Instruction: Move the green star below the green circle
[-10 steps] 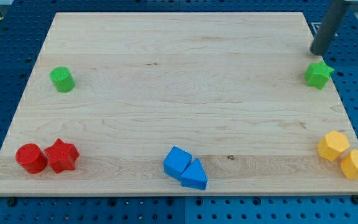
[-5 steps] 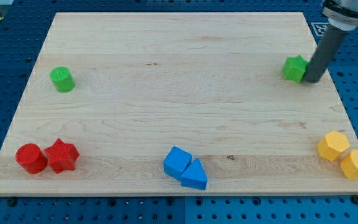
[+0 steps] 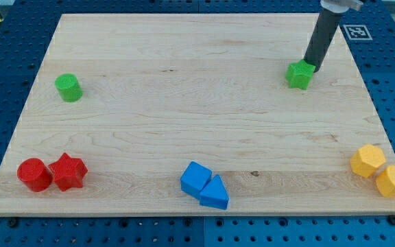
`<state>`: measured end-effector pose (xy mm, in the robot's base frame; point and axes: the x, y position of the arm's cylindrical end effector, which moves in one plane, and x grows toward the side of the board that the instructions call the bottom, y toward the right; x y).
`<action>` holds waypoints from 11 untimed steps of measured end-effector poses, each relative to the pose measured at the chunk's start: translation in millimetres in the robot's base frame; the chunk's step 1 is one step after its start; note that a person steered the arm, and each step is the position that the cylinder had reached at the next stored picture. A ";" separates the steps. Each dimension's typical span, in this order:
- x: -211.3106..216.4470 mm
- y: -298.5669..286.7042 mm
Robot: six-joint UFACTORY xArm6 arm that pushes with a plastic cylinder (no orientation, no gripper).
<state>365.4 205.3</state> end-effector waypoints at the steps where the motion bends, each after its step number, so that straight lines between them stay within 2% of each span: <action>1: 16.5 -14.1; 3: 63.1 -75.6; 4: 79.7 -86.6; 7: 113.5 -174.2; 9: 115.5 -257.7; 11: 93.8 -334.2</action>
